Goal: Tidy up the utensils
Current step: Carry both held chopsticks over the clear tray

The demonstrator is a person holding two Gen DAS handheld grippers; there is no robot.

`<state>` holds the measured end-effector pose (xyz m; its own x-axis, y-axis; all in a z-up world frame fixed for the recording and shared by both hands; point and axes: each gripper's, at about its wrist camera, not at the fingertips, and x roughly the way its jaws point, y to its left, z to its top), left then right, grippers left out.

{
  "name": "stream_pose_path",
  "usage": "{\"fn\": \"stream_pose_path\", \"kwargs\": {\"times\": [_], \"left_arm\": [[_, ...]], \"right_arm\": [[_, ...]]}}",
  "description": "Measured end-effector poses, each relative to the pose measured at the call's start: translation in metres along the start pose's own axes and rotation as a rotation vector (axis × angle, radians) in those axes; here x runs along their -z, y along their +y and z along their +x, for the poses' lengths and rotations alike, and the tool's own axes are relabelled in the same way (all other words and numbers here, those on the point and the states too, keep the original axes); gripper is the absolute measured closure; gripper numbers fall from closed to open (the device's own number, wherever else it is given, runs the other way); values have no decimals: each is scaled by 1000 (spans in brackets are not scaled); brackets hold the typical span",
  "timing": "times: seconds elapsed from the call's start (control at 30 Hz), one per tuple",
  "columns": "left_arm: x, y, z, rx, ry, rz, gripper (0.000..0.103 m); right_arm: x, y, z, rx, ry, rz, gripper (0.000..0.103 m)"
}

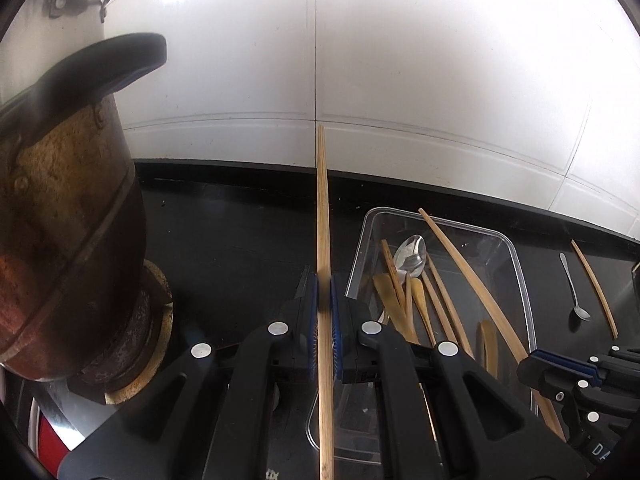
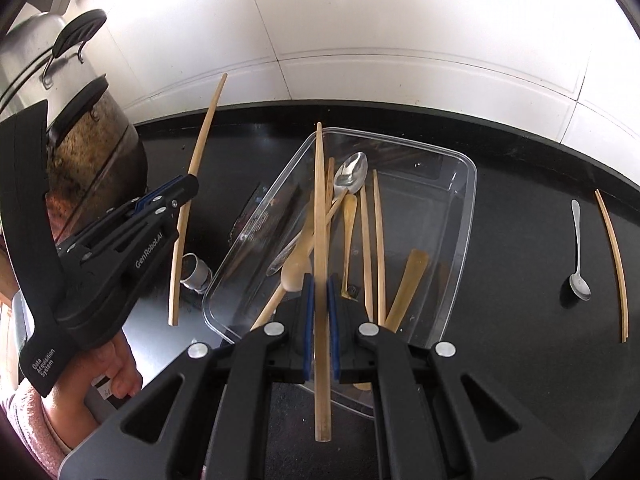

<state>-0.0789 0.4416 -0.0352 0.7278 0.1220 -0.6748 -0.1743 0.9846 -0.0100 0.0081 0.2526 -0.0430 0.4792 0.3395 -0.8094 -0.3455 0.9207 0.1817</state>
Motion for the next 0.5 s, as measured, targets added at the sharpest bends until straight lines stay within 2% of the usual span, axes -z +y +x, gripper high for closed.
{"fn": "stream_pose_path", "kwargs": {"times": [0.5], "left_arm": [[8, -3, -4, 9, 18, 0, 98]], "right_arm": [[10, 2, -5, -1, 0, -1, 96]]}}
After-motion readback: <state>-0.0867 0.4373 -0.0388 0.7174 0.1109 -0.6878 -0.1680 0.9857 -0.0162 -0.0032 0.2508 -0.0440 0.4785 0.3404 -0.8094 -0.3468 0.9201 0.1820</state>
